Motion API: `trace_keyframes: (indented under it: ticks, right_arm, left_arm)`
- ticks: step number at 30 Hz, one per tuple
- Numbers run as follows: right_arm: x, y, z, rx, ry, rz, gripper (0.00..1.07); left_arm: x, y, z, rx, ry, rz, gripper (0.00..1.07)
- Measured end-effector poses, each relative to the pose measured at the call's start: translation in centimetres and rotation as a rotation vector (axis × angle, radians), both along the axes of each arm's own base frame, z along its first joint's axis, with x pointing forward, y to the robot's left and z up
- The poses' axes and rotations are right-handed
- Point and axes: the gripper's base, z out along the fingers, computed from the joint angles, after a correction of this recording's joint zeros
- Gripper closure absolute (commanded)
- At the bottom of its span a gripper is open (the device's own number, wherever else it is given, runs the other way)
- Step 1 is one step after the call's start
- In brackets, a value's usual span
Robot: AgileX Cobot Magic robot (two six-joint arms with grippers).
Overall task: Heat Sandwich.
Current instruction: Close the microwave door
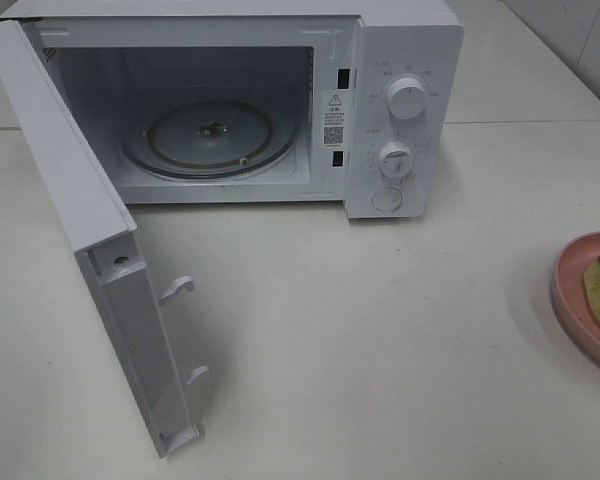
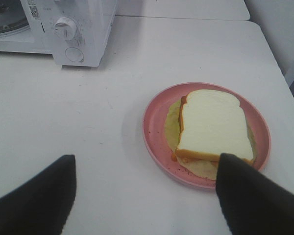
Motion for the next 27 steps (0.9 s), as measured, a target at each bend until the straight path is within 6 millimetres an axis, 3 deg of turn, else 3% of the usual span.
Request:
trace_keyframes:
  ticks: [27]
  right_arm:
    - [0.02,0.00,0.03,0.001,-0.004,0.000,0.32]
  left_arm:
    - [0.00,0.00,0.00,0.000,0.000,0.000,0.09]
